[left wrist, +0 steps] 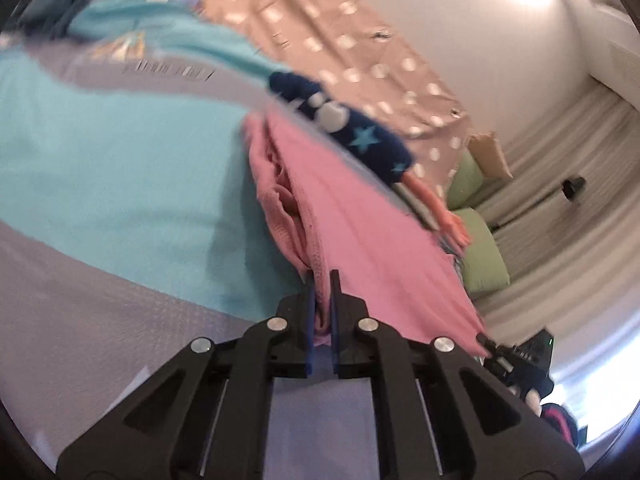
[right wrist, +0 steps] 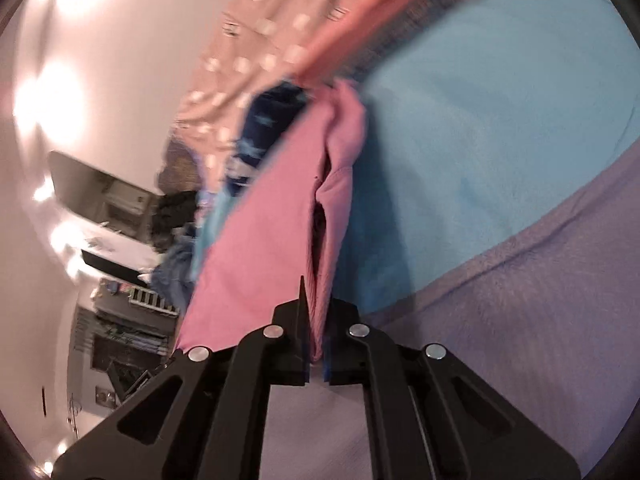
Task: Fold small clothes
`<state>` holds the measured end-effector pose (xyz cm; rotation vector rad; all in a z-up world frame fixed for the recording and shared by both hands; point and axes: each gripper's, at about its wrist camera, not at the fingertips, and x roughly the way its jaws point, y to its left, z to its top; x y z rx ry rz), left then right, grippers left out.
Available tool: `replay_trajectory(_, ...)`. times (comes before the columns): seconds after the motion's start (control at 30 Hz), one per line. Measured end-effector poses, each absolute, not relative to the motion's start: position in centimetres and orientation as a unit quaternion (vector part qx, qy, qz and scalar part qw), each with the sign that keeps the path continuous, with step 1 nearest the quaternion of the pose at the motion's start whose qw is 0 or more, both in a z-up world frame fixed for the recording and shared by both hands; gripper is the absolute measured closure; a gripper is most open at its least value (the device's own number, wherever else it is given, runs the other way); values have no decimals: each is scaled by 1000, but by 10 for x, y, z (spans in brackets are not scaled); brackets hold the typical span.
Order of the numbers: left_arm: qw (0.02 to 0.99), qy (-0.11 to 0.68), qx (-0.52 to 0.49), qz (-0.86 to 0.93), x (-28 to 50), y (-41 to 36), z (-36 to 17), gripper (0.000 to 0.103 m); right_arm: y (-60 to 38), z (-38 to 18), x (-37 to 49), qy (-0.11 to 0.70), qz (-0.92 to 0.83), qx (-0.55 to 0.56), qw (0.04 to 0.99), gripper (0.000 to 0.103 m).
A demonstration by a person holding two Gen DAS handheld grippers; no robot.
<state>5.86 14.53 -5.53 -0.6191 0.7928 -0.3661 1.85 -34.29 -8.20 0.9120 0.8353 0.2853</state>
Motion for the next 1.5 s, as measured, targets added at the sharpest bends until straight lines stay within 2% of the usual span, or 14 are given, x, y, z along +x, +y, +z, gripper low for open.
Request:
replay_trajectory(0.1, 865, 377, -265, -196, 30, 143, -30, 98, -345, -55, -13, 392, 136, 387, 823, 99)
replay_trajectory(0.17, 859, 410, -230, -204, 2, 137, -24, 97, -346, -54, -34, 416, 134, 362, 824, 99)
replay_trajectory(0.23, 854, 441, -193, -197, -20, 133, -32, 97, -343, -69, -60, 463, 126, 323, 815, 98)
replay_trajectory(0.33, 863, 472, -142, -115, -45, 144, -46, 96, -348, -97, -95, 517, 73, 288, 803, 89)
replay_trajectory(0.5, 898, 423, -119, -25, -40, 162, -14, 87, -377, -83, -112, 456, 48, 320, 829, 80)
replay_trajectory(0.6, 917, 387, -69, -75, -13, 114, 18, 75, -371, -72, -106, 431, 64, 300, 849, 80)
replay_trajectory(0.63, 914, 387, -58, -104, -3, 92, 22, 74, -367, -70, -104, 427, 68, 290, 854, 80)
replay_trajectory(0.73, 895, 406, -15, -185, 25, 18, 20, 67, -358, -74, -101, 423, 76, 273, 861, 77)
replay_trajectory(0.87, 861, 438, 66, -248, 62, -82, 4, 49, -359, -84, -104, 424, 59, 251, 868, 74)
replay_trajectory(0.97, 837, 462, 114, -271, 73, -138, -16, 47, -368, -87, -113, 424, 28, 227, 876, 71)
replay_trajectory(1.1, 804, 501, 129, -293, 99, -200, -33, 47, -379, -95, -118, 421, 29, 236, 876, 70)
replay_trajectory(1.27, 795, 507, 160, -293, 129, -256, -42, 47, -389, -96, -99, 418, 44, 238, 875, 70)
replay_trajectory(1.4, 786, 519, 178, -285, 146, -280, -53, 58, -407, -90, -63, 416, 49, 229, 879, 70)
replay_trajectory(1.5, 781, 531, 180, -274, 151, -286, -65, 58, -421, -88, -30, 421, 63, 235, 874, 70)
